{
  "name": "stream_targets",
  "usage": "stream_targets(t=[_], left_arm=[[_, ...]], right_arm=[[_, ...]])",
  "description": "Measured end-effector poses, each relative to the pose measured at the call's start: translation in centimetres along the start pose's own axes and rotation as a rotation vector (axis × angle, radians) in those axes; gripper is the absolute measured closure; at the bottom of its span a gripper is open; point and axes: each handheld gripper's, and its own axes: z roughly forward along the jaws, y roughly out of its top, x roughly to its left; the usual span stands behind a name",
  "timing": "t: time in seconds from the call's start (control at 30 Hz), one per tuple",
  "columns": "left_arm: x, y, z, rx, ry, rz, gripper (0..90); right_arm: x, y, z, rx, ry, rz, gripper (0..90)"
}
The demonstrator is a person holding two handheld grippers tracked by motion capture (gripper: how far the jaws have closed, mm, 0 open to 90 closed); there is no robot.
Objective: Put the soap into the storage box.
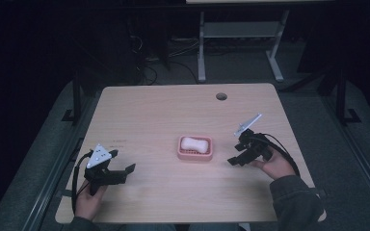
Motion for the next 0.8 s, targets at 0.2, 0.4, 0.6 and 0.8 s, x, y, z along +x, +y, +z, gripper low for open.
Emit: stream_targets(t=[0.2,0.4,0.6,0.8], left_arm=[[0.0,0.0,-0.1,-0.003,0.002,-0.001,14.6],[0.0,0.0,-0.1,-0.003,0.002,0.004,14.5],[0.0,0.0,0.0,-0.003,0.001,0.004,14.6],[0.0,-0.1,-0.1,-0.002,0.003,0.001,14.5]], right_arm=[[0.0,-1.0,0.0,0.003,0.003,0.016,31.5],[0.2,-2.1,-0.2,-0.014,0.007,0.024,31.5],[0.4,-3.2,-0.3,-0.028,0.008,0.037,31.4],[0.5,-4.3,-0.5,-0.041,0.008,0.055,31.3]])
